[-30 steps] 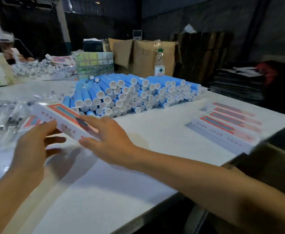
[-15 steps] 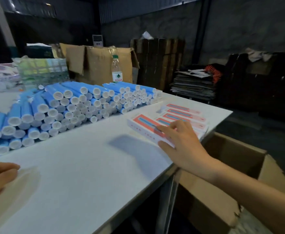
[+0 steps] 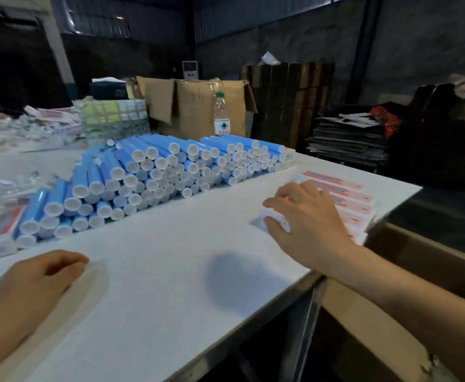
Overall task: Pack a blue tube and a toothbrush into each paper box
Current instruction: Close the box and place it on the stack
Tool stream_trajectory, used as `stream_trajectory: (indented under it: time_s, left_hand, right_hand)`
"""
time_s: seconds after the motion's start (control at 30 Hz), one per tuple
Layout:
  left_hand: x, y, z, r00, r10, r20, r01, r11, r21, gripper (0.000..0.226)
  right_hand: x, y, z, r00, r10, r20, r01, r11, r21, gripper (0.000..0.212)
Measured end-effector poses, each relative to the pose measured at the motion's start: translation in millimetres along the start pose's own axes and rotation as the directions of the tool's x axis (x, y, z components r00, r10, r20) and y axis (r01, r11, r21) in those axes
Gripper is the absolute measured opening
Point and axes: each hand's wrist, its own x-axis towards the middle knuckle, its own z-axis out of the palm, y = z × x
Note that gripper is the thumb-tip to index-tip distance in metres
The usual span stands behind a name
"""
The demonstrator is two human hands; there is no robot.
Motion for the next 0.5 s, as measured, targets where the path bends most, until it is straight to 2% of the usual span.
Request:
stream_trajectory:
  time_s: [0.13,0.23,0.37,0.5]
  left_hand:
    - [-27.8,45.9,-3.2,0.999,0.012,-0.034,-0.012,1.0,-0.005,0.023]
    - [-33.9,53.8,-1.1,0.999,0.034,-0.021,-0.034,0.999,-0.035,0.023]
    - [-36.2,60.5,-0.4,0.999,0.045,-0.029,-0.044,0.999,0.019,0.02]
    - [-39.5,63.5,-1.9,0.999,0.036,-0.022,-0.035,0.999,0.032,0.022]
  right_hand:
    - [38.4,-81.0,14.9,0.969,-0.239,-0.066,0.248,0.946,0.208,0.03]
    - [62.5,-138.6,41.6,0.936,-0.346,-0.059,0.348,0.892,0.288,0.027]
    - [79.6,-193.3,80.0,0.902,-0.43,0.042,0.398,0.866,0.303,0.028]
    - [83.7,-211.1,110.6,0.9,-0.414,0.134,0.343,0.866,0.365,0.025]
